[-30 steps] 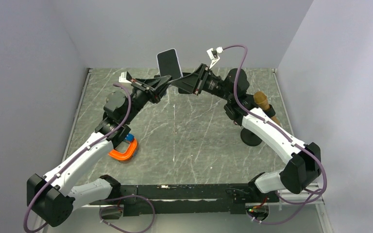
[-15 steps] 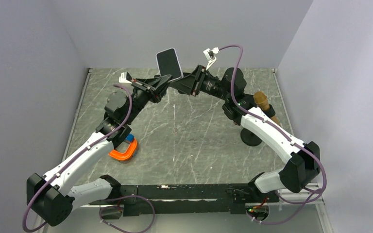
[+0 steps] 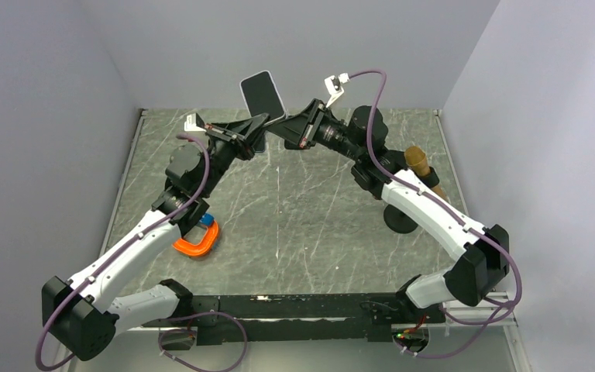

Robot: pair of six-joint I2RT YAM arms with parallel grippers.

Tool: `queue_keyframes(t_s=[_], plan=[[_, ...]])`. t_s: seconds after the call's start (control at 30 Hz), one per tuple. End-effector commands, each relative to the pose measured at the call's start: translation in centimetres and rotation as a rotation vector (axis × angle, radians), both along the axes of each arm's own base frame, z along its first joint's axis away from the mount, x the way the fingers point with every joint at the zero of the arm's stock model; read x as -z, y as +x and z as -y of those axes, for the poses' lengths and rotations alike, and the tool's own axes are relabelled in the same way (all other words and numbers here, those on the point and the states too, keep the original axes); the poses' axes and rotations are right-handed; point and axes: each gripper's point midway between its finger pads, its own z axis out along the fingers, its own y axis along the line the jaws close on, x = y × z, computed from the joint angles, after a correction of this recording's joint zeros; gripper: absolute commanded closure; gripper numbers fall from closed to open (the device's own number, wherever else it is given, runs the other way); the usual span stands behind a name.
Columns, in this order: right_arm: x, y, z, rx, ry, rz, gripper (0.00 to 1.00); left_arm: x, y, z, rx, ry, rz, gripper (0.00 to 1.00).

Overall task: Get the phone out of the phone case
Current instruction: Remove the phone case from the phone.

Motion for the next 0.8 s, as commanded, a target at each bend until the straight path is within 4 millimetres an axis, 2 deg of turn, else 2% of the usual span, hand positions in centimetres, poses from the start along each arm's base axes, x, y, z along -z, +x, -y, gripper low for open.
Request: queue_keyframes(t_s=[0.0,0.07,0.1,0.2,0.27,0.37,0.47,0.63,0.77], plan=[[-2.2,5.0,2.1,0.276,0.093,-0.049,0.85,-7.3,-4.4,-0.4,0.093,-0.129,0.194,1.00],[-2.3,5.8,2.2,0.314,0.119,-0.055,0.90,-7.6,-4.5,-0.4,0.094,-0.133,0.198,1.00],[-2.3,6.2,2.0,0.323,0.126,-0.059,0.99,-7.6,-4.5,-0.4,0.097,-0.133,0.198,1.00],[-1.2,7.3,1.4,0.352,0.100,-0.076,1.00,-7.9,-4.5,-0.4,0.099,-0.144,0.205,1.00],[0.4,7.8,1.0,0.372,0.044,-0.089,1.00,-8.4,-4.7,-0.5,0.102,-0.148,0.215,1.00],[3.5,8.9,1.3,0.424,-0.041,-0.107,1.00,-9.5,-5.1,-0.6,0.107,-0.152,0.239,1.00],[5.7,9.5,1.7,0.448,-0.105,-0.121,1.00,-10.2,-5.4,-0.6,0.111,-0.142,0.260,1.00],[8.0,9.8,2.3,0.454,-0.206,-0.129,1.00,-8.7,-5.4,-0.1,0.121,-0.054,0.234,1.00],[11.2,9.8,3.4,0.467,-0.323,-0.163,1.00,-5.7,-4.8,0.0,0.120,0.124,0.208,1.00]])
